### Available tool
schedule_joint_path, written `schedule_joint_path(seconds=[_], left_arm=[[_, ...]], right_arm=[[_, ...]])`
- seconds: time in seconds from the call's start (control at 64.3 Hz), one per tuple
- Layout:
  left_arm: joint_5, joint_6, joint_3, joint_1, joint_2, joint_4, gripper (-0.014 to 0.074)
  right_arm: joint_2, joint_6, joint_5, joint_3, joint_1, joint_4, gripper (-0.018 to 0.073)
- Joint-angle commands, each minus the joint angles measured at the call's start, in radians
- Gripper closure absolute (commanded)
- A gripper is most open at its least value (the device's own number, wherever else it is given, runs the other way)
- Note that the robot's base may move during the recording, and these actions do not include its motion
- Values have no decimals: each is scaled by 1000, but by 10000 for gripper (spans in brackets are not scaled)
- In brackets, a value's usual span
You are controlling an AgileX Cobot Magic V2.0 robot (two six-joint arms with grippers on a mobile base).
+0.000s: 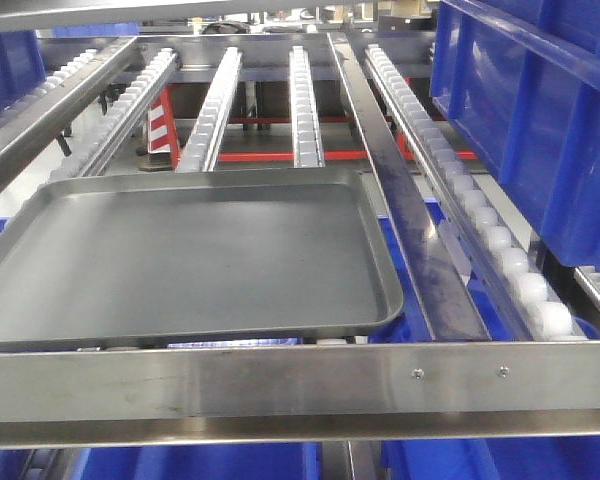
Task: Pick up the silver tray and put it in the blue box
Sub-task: 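Raise the held tray up and away from the rack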
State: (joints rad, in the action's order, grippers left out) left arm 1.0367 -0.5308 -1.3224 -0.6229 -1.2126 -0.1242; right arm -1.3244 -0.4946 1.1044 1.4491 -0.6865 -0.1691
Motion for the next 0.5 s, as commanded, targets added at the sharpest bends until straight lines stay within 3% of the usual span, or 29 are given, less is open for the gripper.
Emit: schedule_joint_path(seconds=[0.0,0.482], left_arm=[[-48,4,-30,-5,21,-46,692],[-50,4,-30,-5,21,-46,692]], right_arm=[[33,16,-19,25,5,-49,502],[33,16,-20,25,5,-49,502]])
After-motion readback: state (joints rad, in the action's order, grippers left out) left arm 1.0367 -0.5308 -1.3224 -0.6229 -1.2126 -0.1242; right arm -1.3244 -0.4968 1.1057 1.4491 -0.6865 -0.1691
